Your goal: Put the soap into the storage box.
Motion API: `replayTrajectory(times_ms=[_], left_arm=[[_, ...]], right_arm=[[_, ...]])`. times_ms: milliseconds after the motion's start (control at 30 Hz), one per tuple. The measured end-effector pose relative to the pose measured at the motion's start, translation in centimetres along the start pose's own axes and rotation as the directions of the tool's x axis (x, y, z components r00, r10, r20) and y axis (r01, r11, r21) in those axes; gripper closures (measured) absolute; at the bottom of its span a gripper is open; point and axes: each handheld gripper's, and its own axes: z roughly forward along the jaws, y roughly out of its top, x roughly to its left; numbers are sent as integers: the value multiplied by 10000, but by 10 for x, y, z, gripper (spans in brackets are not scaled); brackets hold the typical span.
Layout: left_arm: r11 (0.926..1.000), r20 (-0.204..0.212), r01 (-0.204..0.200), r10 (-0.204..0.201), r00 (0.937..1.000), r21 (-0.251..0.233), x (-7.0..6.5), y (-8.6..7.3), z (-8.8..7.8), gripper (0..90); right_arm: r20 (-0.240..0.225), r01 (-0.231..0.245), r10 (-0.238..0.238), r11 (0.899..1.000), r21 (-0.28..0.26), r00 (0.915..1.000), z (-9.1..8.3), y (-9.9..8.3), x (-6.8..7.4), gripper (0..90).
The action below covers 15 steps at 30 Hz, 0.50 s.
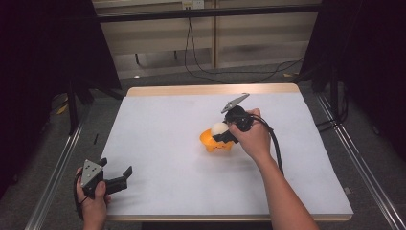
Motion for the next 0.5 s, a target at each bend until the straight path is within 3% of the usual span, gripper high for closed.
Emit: replayTrajectory(times_ms=[500], left_arm=[[10000,9,-3,3,10000,-1,0,0,0,0]], right_arm=[[6,186,-186,9998,79,9998,7,-1,2,238]])
